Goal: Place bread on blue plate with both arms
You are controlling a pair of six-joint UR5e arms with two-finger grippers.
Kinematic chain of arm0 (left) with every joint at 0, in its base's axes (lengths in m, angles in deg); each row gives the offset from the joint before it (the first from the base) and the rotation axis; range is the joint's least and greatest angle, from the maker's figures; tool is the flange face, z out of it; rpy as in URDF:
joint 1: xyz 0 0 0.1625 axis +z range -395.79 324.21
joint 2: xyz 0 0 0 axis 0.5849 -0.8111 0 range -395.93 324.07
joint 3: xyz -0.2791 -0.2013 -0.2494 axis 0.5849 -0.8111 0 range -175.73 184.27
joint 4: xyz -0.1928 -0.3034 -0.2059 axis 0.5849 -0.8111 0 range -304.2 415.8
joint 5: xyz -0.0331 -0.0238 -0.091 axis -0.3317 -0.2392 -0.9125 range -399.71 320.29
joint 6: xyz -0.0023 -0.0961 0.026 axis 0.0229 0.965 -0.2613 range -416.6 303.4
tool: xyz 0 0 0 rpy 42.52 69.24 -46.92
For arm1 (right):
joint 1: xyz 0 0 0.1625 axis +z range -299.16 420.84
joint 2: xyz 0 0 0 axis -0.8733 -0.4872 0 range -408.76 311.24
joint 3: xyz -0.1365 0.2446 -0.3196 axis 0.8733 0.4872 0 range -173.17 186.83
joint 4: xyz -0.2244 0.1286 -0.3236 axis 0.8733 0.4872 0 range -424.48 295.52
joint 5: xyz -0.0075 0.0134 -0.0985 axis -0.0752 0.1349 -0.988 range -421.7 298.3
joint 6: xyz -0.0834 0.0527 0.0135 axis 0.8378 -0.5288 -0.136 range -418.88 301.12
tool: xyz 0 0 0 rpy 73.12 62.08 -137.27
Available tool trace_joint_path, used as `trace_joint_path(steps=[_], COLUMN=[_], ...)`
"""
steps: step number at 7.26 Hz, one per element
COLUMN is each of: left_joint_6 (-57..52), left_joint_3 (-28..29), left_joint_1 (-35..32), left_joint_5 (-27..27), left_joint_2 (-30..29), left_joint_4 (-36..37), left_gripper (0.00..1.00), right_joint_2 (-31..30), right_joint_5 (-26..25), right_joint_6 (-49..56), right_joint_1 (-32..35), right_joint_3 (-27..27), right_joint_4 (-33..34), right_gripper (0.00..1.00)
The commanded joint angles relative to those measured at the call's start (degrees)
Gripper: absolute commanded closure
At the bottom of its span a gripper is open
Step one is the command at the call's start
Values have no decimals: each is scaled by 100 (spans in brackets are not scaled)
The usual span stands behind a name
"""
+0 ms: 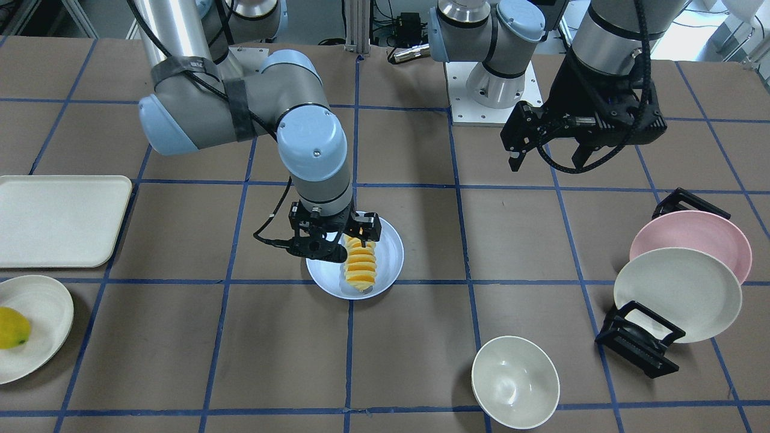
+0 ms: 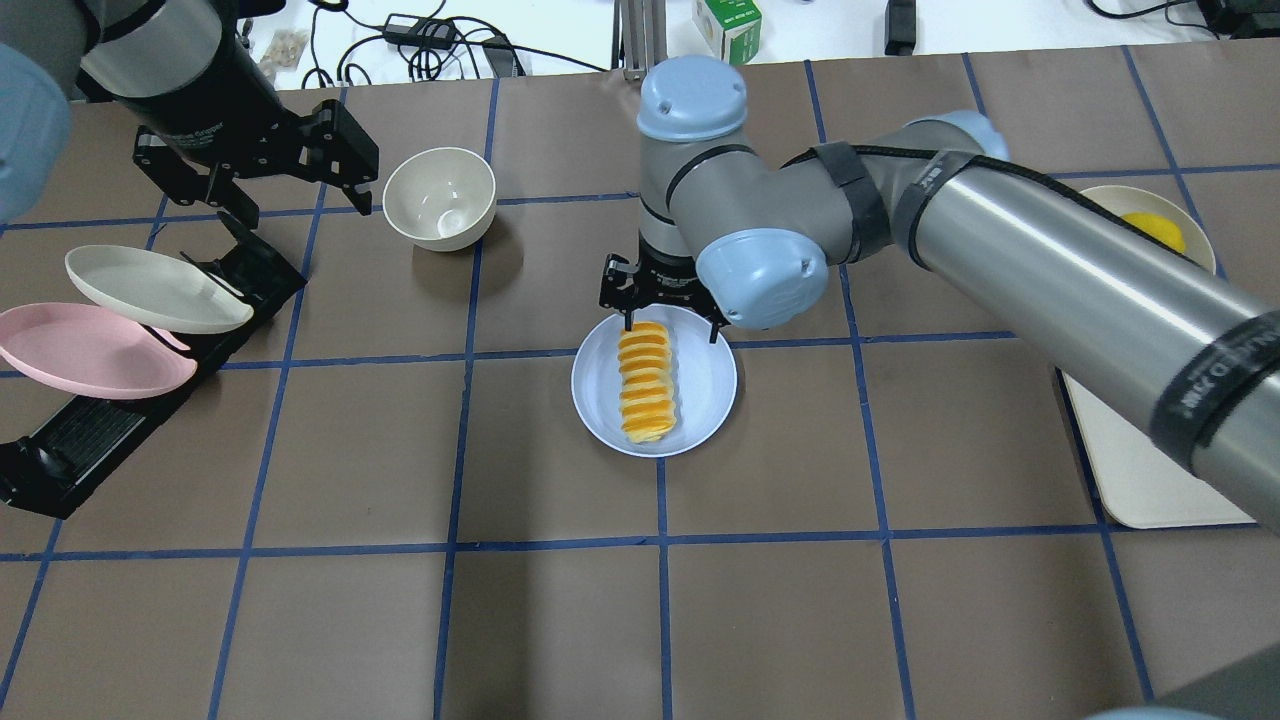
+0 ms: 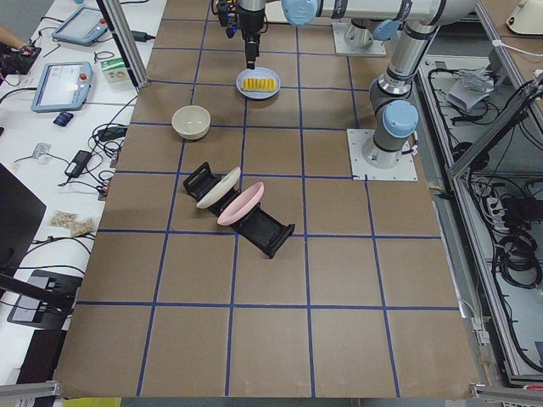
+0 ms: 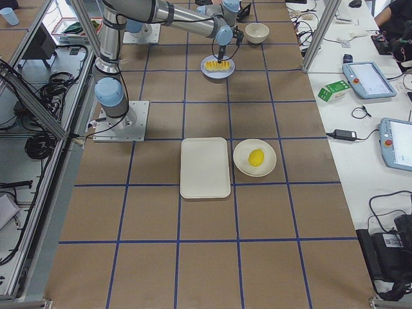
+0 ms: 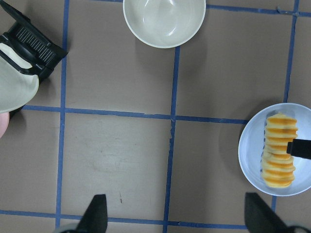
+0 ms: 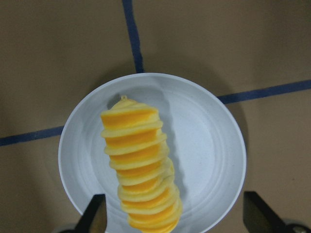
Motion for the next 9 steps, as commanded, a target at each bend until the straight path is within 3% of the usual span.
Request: trace_joint_path(steps=[1,3,4,5,8,9], left_joint_6=[-2,-2,-2,-2,7,7], left_joint_3=[-73,-73,-81,-82,-90,-82], left_joint_1=[-31,-31,-40,-40,-40,-48], left_joint_5=[28,28,19,19,19,19], left_joint_2=[54,71,71,71,71,71], left_joint_4=[5,14,14,14,14,23], left_gripper=[0,0,0,0,0,0], right_joint_2=[-752,-1386,-1597,-1878,-2153,-2214], right_joint_5=[-60,-77,-156,-400,-455,-847], right_joint_6=[1120,1585,1595,1613,1543,1612], right_joint_1=[-639,-1220,-1440,-1581,-1635,-1635], right_joint_3=[-3,-47,23,58,32,15], right_joint_4=[-379,-641,-1314,-1494,-1549,-1558], right_gripper=[0,0,0,0,0,0])
